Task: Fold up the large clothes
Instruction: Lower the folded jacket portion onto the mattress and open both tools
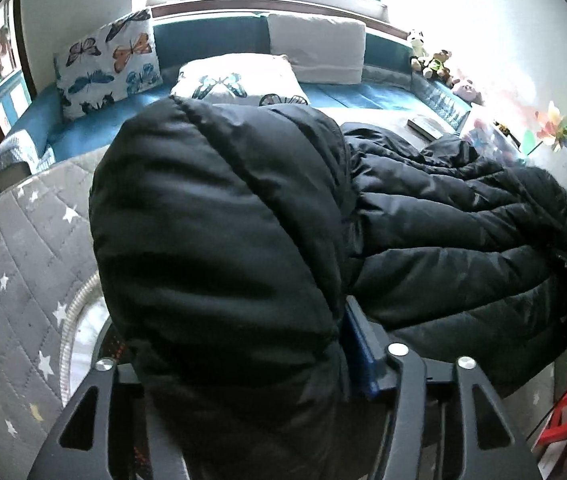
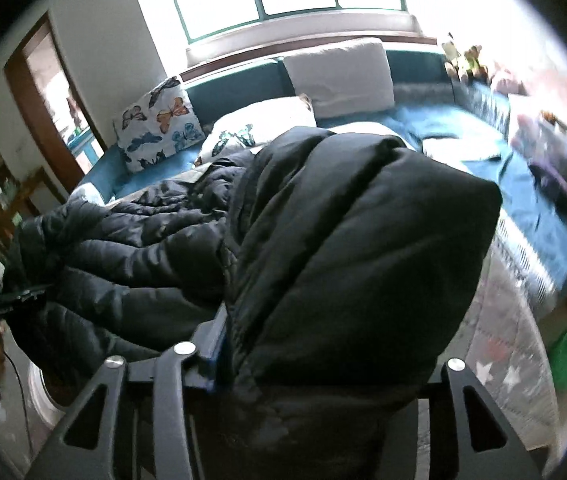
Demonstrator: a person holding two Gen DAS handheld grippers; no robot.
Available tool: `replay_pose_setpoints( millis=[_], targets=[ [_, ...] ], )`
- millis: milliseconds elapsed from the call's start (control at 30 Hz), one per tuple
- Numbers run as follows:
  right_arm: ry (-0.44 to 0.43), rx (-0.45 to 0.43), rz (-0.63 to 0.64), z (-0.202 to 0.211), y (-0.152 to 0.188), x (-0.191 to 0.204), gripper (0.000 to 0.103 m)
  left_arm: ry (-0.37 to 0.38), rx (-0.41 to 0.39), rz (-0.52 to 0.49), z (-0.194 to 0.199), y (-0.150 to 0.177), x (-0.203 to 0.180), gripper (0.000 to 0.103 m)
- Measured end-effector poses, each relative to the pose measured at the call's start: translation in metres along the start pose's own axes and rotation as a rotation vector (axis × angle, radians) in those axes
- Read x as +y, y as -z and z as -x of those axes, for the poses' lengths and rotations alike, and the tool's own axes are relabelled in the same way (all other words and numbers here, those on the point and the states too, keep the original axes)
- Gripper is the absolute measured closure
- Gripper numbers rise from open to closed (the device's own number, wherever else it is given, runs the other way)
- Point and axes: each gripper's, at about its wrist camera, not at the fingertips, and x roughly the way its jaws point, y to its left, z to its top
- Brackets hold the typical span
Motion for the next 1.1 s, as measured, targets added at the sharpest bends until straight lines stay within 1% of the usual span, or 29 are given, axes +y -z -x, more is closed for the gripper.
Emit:
replay_pose_setpoints(
  millis=[33, 67, 100, 133, 167, 233, 367, 467, 567, 633, 700, 733, 867, 967, 1033, 1067, 1100],
  targets=[
    [-0.001, 0.008, -0.01, -0.001, 0.0, -0.002, 0.046, -0.006, 0.001, 0.005, -0.003, -0.001, 0.0, 0.031],
    [-0.001, 0.017, -0.026, -0.004, 0.001, -0.004, 0.041, -0.011, 0.002, 0.011, -0.005, 0.0, 0.006, 0.025],
    [-0.001, 0.023, -0.036, -0.006, 0.001, -0.006, 0.039, -0.01, 0.002, 0.02, -0.006, 0.005, 0.009, 0.023],
    [0.001, 0.032, -0.047, -0.009, 0.002, -0.008, 0.035, -0.008, 0.005, 0.034, -0.011, 0.004, 0.01, 0.017],
    [0.0, 0.038, -0.059, -0.01, 0.002, -0.011, 0.031, -0.007, 0.005, 0.047, -0.01, 0.01, 0.021, 0.013],
    [-0.01, 0.052, -0.09, -0.012, 0.003, -0.019, 0.027, 0.011, 0.01, 0.084, -0.013, 0.014, 0.035, 0.007],
    [-0.064, 0.073, -0.145, 0.001, 0.003, -0.032, 0.026, 0.073, 0.024, 0.133, -0.008, 0.015, 0.055, 0.007],
    [-0.057, 0.067, -0.154, 0.018, 0.002, -0.037, 0.026, 0.088, 0.019, 0.148, 0.006, 0.019, 0.066, 0.007],
    [0.005, 0.045, -0.149, 0.037, 0.001, -0.041, 0.026, 0.052, -0.02, 0.131, 0.025, 0.022, 0.071, 0.007],
    [0.024, 0.034, -0.142, 0.042, -0.001, -0.041, 0.026, 0.015, -0.052, 0.113, 0.039, 0.023, 0.071, 0.007],
    [0.035, 0.01, -0.118, 0.051, -0.002, -0.034, 0.026, -0.038, -0.085, 0.106, 0.052, 0.022, 0.072, 0.007],
    [0.037, 0.005, -0.112, 0.05, -0.003, -0.033, 0.026, -0.051, -0.1, 0.103, 0.059, 0.021, 0.072, 0.007],
    [0.022, -0.026, -0.046, 0.047, -0.011, -0.006, 0.026, -0.065, -0.158, 0.074, 0.084, 0.016, 0.068, 0.007],
    [0.017, -0.028, 0.021, 0.035, -0.016, 0.016, 0.026, -0.082, -0.21, 0.03, 0.095, 0.007, 0.049, 0.007],
    [0.012, -0.017, 0.041, 0.026, -0.016, 0.023, 0.026, -0.061, -0.23, 0.004, 0.097, 0.0, 0.038, 0.007],
    [0.006, 0.002, 0.053, 0.016, -0.018, 0.028, 0.026, -0.041, -0.238, -0.01, 0.098, -0.004, 0.033, 0.009],
    [0.003, 0.009, 0.056, 0.012, -0.017, 0.03, 0.026, -0.021, -0.242, -0.023, 0.097, -0.008, 0.028, 0.01]
  ],
)
